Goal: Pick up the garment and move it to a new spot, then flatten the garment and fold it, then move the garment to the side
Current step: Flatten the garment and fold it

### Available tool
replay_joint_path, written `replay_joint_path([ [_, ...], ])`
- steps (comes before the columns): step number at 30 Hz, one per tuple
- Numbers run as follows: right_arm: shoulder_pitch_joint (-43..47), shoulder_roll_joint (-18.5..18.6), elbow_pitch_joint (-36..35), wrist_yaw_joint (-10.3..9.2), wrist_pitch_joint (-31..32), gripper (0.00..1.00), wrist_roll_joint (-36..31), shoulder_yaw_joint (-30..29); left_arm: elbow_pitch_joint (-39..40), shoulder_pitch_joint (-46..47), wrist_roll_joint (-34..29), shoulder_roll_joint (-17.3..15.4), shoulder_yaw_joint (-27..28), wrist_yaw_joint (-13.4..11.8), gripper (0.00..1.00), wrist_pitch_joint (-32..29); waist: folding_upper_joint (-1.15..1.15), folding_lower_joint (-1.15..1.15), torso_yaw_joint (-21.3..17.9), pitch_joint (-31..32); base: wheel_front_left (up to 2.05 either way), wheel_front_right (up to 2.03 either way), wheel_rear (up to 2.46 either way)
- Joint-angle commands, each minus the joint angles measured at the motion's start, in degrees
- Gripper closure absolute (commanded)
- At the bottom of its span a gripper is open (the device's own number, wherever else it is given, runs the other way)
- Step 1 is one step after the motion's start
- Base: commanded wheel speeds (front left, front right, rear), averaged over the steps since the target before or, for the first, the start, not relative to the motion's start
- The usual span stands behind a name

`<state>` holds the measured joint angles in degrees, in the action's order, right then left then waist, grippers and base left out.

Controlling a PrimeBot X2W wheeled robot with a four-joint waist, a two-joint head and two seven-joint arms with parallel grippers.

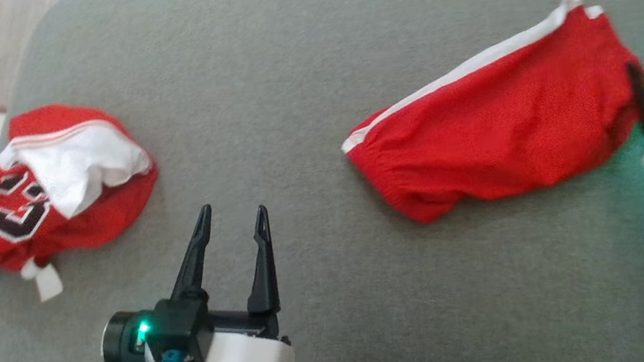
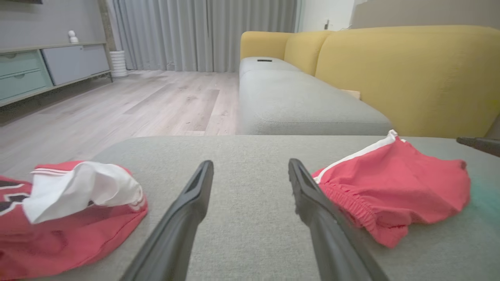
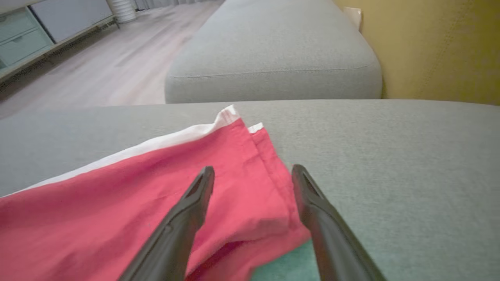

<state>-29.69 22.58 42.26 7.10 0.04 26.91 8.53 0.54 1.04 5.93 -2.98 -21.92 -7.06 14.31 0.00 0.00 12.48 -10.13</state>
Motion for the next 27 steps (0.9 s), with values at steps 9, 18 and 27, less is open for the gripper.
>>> replay_joint_path([
  [9,-8.50,5.07,8.88,0.39,3.47,0.00,-3.63,-2.20,2.78,1.16,-2.77,0.09,-0.73,-1.62,0.00,0.69,0.00,0.00,5.57,-4.99,0.00,0.00,0.00],
  [18,-11.64,6.26,17.75,0.39,7.72,0.00,-4.05,-0.85,2.87,2.48,-3.07,0.10,-0.76,-1.95,0.00,0.69,0.00,0.00,6.20,-7.04,0.00,0.00,0.00],
  [27,-12.12,4.98,16.78,0.39,6.54,1.00,1.55,2.34,1.84,2.47,-3.85,0.07,0.01,-1.65,0.00,0.69,0.00,0.00,1.35,-4.48,0.00,0.00,0.00],
])
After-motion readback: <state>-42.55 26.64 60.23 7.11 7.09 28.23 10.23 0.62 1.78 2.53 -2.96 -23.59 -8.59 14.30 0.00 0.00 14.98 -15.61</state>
